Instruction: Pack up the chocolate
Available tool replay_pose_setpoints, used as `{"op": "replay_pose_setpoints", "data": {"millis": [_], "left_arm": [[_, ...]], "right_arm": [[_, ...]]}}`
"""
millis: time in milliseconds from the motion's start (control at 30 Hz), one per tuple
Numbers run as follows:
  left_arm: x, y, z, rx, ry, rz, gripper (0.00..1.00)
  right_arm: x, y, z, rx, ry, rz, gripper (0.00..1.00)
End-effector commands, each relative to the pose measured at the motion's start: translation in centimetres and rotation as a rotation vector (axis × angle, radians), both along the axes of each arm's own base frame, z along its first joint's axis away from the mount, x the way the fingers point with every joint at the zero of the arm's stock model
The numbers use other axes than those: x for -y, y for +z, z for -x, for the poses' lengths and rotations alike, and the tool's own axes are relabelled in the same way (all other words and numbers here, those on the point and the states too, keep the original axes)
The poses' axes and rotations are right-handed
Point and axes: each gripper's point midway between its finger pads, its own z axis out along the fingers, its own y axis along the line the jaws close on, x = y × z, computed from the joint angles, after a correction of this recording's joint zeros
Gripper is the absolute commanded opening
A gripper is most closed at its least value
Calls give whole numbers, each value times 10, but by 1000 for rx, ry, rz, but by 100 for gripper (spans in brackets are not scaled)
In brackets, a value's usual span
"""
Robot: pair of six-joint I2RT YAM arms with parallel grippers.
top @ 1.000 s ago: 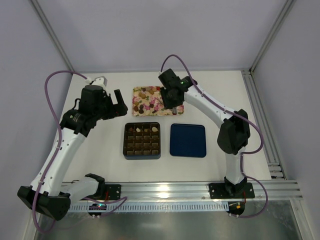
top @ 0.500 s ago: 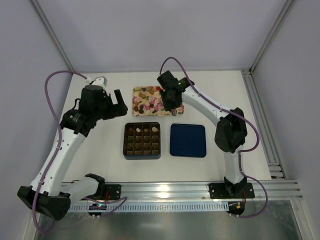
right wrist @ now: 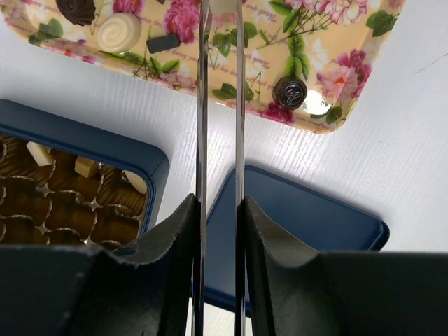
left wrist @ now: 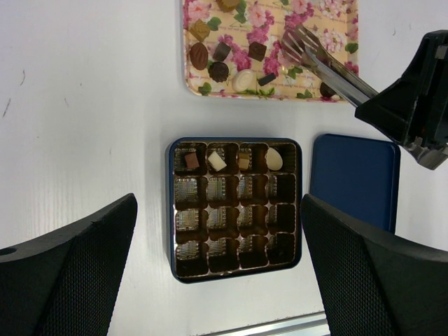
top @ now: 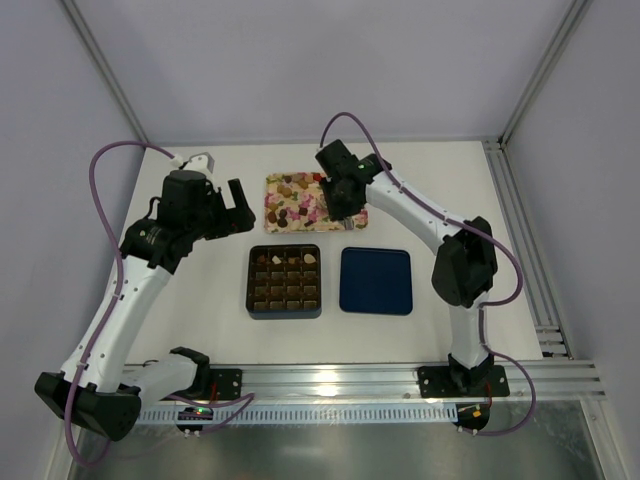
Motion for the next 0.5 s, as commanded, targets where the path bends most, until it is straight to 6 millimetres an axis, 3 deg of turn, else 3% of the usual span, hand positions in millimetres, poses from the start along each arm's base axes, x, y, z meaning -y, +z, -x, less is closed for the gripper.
{"op": "replay_pose_setpoints", "data": {"millis": [0,300,467], "left_arm": [[-4,14,-1,49,5,-10,96],[-6,18,-2,56,8,-19,96],[-5,20,-4,60,7,-16,97]], "right_arm": [[-3,63,3,116,16,-112,21],[-3,84,40,153,45,-165,21],[-5,91,49,163,59,-178,20]]}}
